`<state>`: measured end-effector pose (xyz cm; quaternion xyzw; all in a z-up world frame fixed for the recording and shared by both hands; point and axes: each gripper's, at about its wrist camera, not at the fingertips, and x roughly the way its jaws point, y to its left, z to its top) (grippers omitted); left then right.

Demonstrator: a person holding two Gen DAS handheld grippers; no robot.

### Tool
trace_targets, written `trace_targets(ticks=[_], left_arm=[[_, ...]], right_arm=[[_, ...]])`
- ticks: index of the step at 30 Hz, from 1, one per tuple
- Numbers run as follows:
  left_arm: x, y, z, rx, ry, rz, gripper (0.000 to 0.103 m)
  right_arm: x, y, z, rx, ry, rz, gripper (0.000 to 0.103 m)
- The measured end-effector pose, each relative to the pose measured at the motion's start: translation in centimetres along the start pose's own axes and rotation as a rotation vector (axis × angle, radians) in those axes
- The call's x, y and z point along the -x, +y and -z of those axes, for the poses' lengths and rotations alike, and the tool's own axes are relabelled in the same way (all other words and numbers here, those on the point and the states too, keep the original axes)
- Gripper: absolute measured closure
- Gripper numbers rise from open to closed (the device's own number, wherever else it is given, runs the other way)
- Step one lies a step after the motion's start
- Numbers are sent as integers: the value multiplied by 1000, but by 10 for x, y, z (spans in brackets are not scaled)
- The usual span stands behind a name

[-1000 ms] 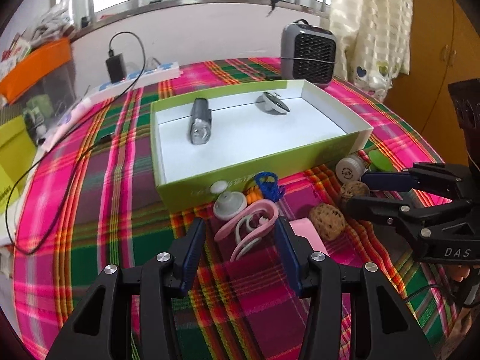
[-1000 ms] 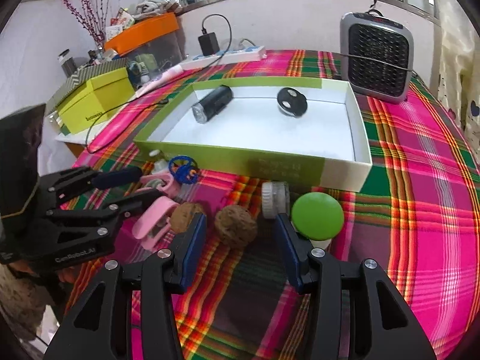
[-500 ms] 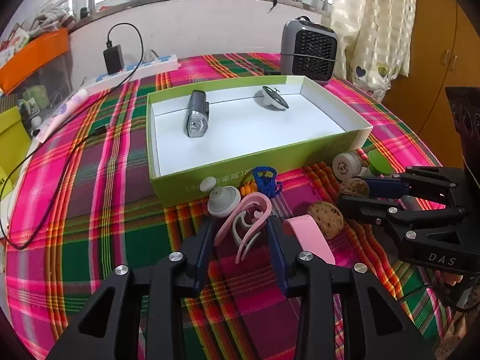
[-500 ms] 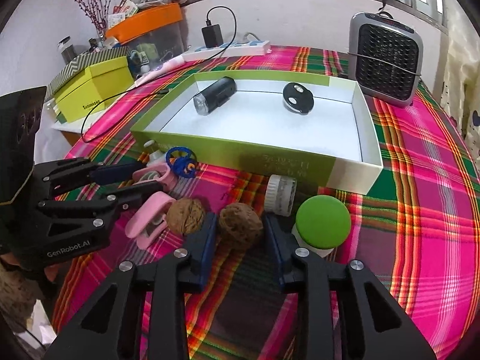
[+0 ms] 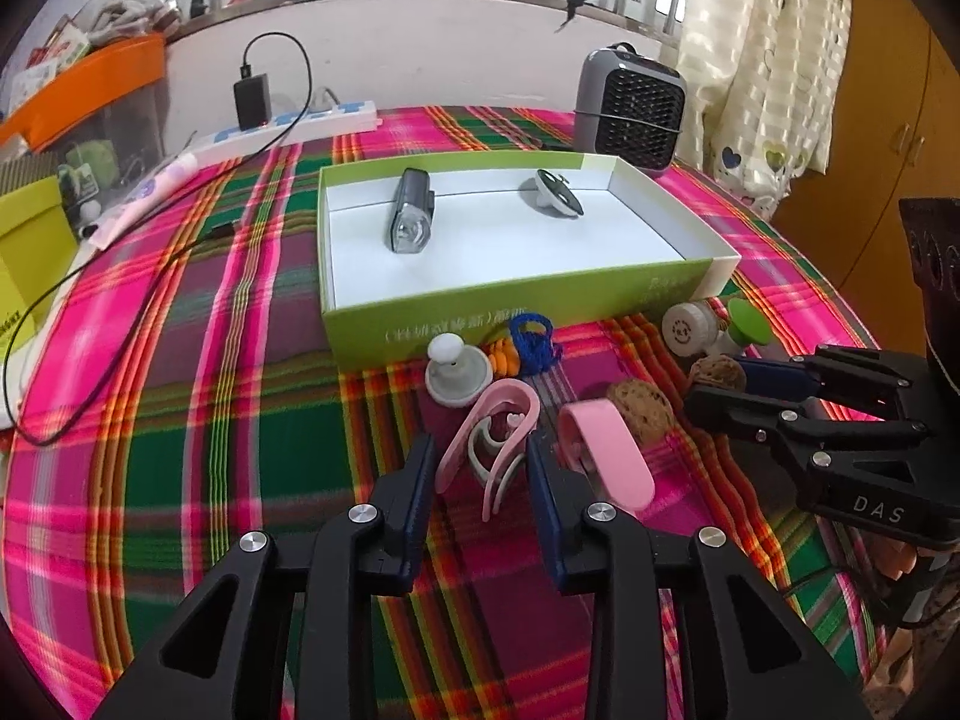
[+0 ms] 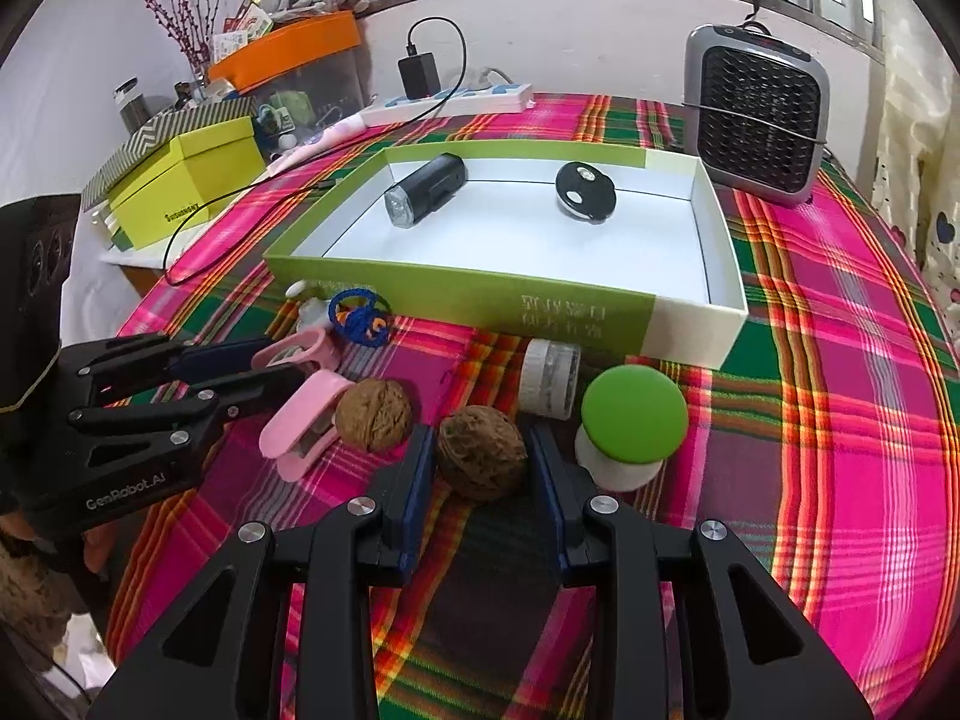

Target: Organize objects

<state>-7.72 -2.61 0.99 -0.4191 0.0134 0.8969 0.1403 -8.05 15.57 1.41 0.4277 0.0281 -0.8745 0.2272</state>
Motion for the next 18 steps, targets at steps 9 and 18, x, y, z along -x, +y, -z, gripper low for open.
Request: trace_targets(ticks=[9, 18], left_arm=[[5, -3, 8, 0, 2, -11, 74], [-1, -5, 2, -28, 13, -15, 68]], right_arm=[[7, 0, 8, 6, 3, 26, 70], [6, -3, 7, 11, 3, 17, 70]])
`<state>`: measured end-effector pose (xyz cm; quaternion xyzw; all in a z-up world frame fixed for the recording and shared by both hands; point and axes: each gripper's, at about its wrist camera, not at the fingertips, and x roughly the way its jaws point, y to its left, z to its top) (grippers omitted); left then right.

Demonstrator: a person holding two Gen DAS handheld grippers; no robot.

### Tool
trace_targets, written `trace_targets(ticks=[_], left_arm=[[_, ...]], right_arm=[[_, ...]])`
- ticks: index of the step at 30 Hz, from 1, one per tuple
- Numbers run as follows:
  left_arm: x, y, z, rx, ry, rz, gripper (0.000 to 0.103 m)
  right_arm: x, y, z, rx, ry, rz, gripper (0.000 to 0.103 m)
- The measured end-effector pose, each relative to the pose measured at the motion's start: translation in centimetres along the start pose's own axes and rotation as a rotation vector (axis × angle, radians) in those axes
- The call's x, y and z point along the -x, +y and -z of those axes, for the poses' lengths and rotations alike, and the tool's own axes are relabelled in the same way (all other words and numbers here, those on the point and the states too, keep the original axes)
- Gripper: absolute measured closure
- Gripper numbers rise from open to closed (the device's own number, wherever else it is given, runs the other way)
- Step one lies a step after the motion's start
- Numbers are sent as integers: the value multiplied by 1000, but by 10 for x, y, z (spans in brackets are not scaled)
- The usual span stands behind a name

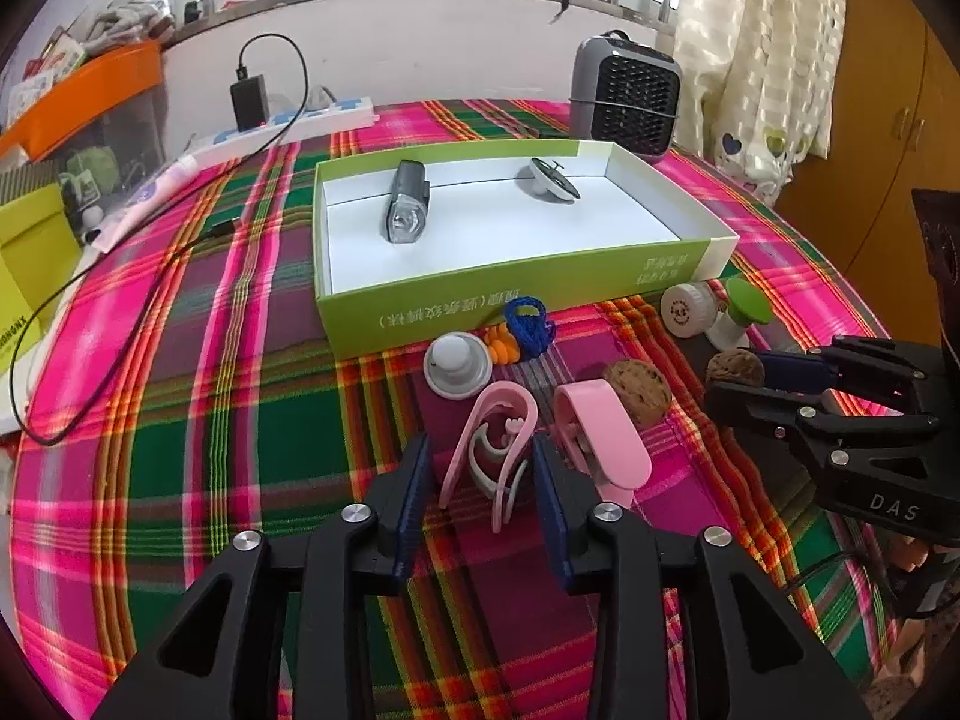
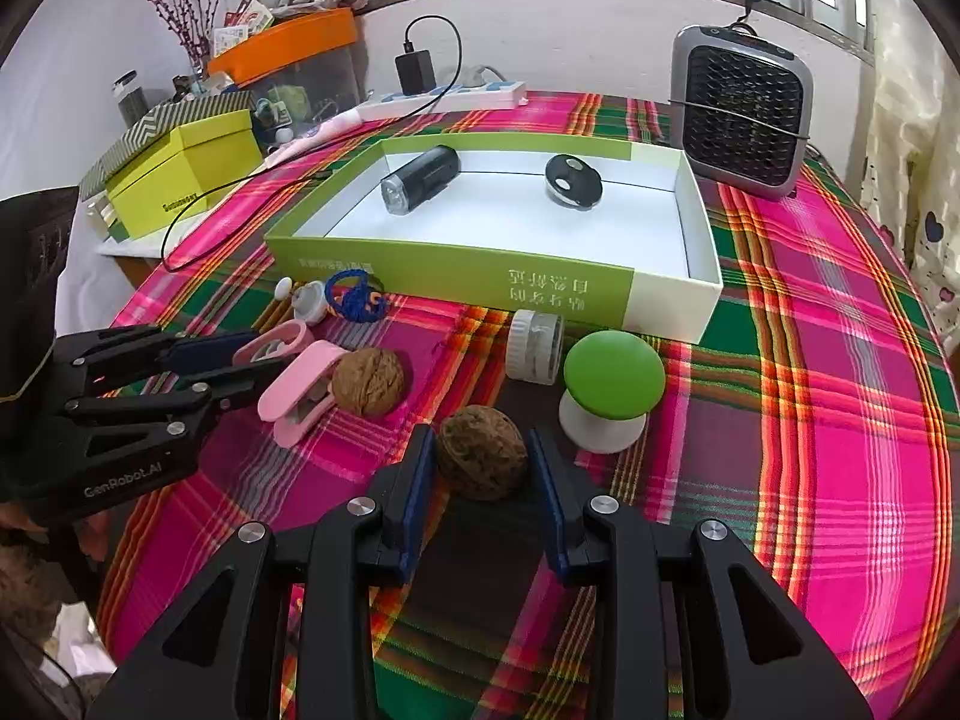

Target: Organize objects

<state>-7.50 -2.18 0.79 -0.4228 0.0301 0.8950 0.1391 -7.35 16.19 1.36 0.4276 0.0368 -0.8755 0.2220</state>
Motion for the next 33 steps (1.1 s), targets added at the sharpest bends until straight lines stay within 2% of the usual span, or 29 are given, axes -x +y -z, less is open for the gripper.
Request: trace_targets(ticks=[8, 13, 22, 31, 33], left_arm=[[-4, -2, -3, -19, 3, -15, 65], [-5, -4, -4, -30, 5, -31, 65], [-6, -5, -5, -24, 6, -53, 66], [-6, -3, -6, -10, 2, -74, 82], [-6, -2, -6, -6, 2, -72, 82]], right_arm=[[-4, 5, -3, 29, 6, 13, 66], [-6, 8, -4, 52, 12, 41, 66], [-5, 7, -4, 46, 10, 40, 66], [-5, 7, -4, 49, 10, 48, 68], [-5, 7, -4, 48, 10, 47, 68]])
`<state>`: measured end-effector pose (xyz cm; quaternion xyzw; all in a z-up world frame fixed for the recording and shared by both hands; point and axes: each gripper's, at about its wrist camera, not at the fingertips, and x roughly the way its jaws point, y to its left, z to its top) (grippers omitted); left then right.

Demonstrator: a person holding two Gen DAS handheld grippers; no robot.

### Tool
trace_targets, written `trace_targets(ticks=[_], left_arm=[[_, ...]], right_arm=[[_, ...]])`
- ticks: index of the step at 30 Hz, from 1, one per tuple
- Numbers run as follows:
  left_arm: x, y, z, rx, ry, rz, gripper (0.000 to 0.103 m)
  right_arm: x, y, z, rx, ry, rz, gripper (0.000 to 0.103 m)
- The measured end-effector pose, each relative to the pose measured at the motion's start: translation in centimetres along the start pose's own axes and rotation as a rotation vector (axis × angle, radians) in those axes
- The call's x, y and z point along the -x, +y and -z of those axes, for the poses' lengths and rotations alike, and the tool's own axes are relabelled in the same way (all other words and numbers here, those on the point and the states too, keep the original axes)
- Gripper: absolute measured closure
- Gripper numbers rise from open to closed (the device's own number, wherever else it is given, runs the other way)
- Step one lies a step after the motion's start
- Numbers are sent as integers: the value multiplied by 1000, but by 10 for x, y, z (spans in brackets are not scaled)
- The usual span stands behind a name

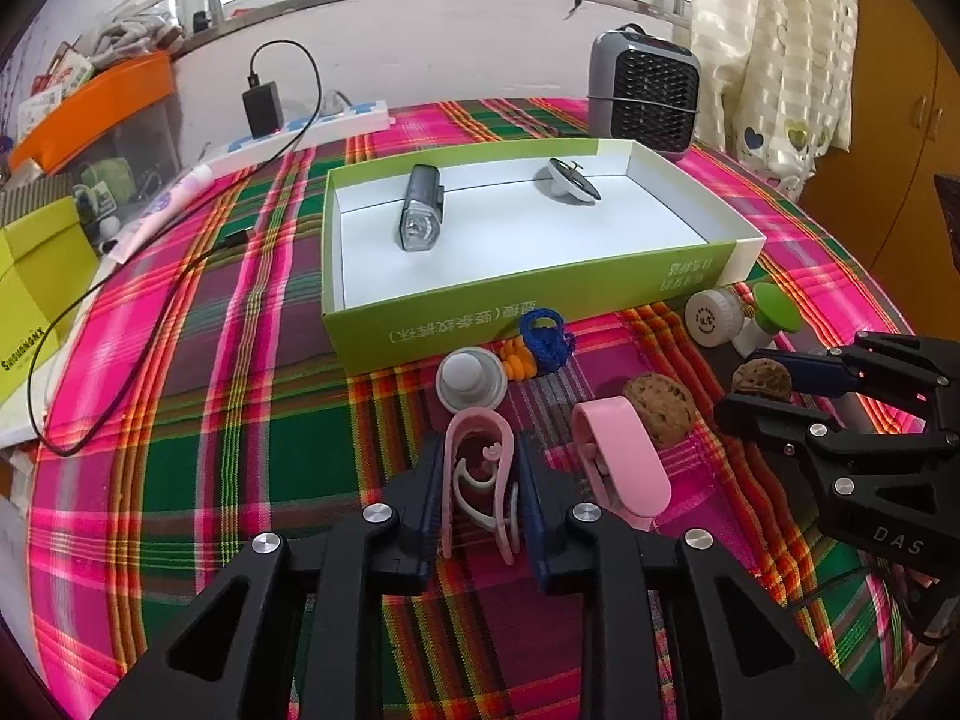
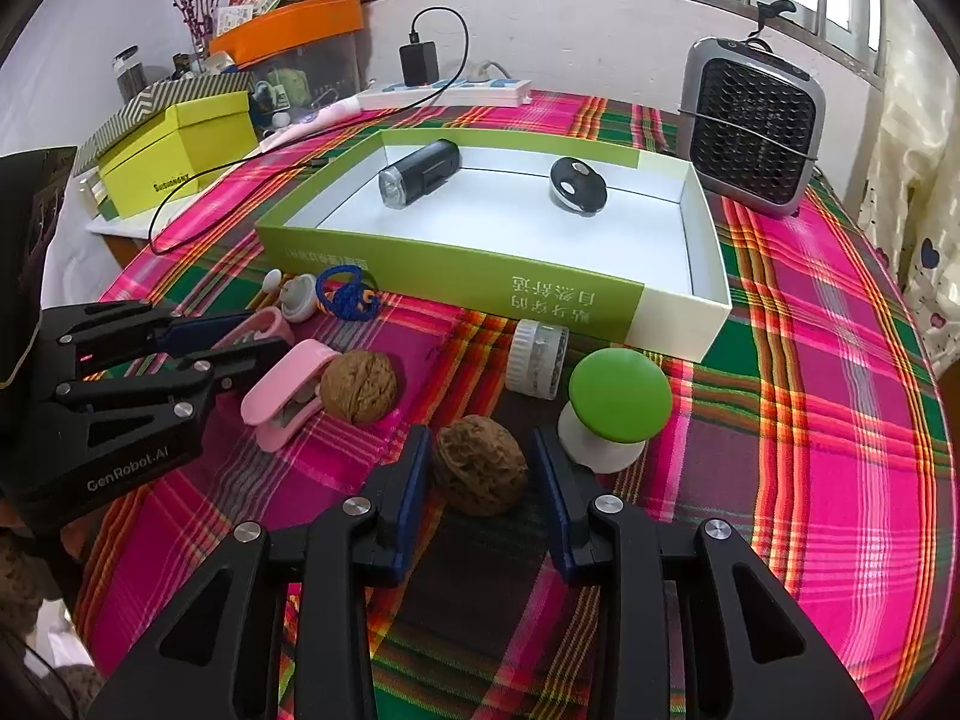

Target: Organize objects

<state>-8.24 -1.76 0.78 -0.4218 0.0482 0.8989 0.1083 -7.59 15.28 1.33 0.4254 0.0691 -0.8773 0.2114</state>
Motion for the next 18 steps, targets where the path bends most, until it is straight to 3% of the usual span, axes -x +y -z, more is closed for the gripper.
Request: trace_targets(ticks=[18], left_arm=[[2, 0, 1, 22, 2, -4, 82]], right_arm=[[1, -1, 1, -19, -3, 6, 70]])
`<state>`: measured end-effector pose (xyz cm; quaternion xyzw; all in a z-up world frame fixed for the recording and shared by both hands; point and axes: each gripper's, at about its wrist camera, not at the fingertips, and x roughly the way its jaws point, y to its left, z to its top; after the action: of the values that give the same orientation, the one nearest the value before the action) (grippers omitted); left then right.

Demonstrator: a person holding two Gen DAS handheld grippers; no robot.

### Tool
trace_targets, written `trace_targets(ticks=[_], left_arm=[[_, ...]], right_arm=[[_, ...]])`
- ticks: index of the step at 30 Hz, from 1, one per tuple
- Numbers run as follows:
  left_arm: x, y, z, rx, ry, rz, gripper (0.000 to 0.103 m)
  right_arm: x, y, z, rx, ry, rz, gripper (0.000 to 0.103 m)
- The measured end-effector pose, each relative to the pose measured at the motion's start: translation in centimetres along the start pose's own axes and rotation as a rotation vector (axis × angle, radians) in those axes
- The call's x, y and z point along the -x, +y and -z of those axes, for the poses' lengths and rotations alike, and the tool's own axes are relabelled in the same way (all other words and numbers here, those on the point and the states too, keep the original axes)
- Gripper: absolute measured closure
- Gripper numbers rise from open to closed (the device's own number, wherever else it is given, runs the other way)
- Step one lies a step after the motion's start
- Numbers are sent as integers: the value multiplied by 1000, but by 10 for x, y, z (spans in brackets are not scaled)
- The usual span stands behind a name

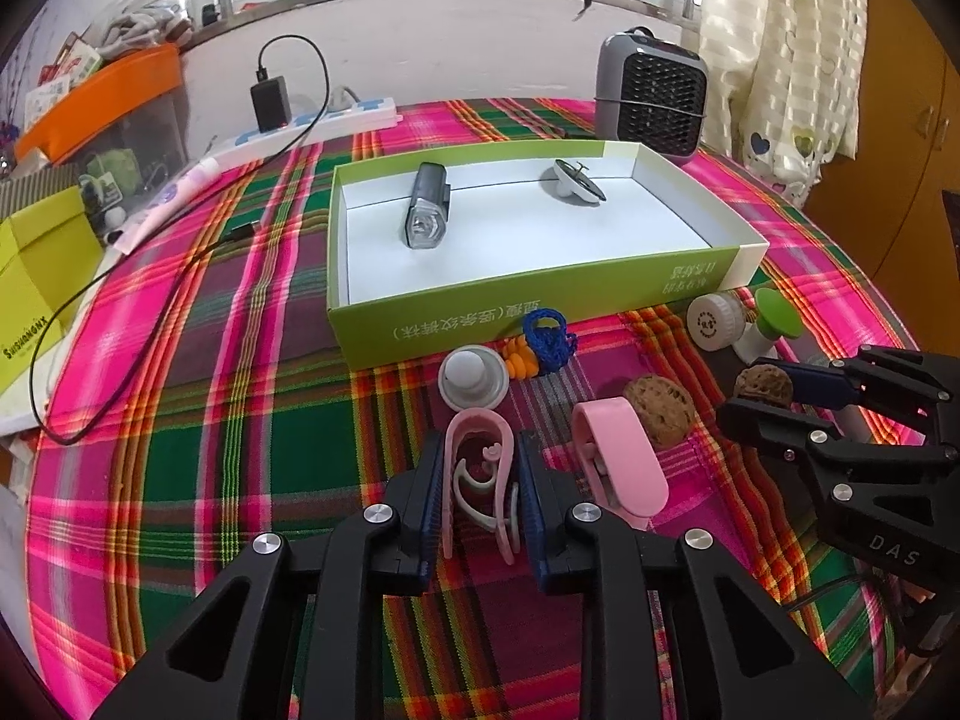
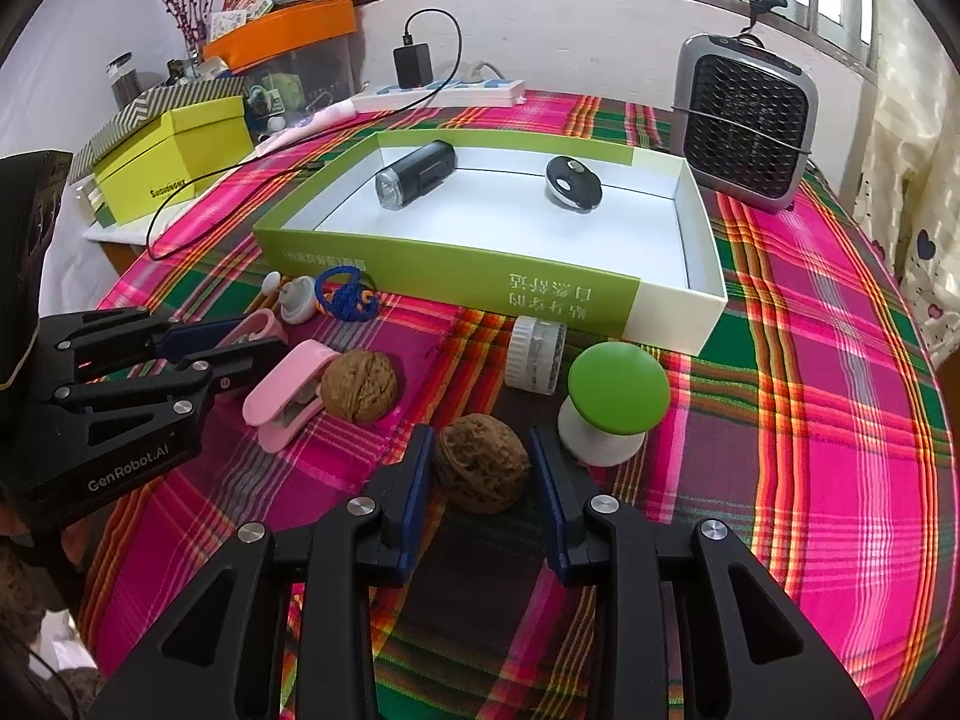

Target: Organize objects

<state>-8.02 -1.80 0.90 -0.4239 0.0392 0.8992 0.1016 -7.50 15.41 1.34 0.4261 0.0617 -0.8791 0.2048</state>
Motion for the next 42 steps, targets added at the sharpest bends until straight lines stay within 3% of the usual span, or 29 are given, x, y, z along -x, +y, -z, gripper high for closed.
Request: trace_targets(ticks=[42], left_arm=[[17, 4, -3, 71, -41, 24, 82]], right_arm=[[12, 7, -4, -29, -40, -44, 70]])
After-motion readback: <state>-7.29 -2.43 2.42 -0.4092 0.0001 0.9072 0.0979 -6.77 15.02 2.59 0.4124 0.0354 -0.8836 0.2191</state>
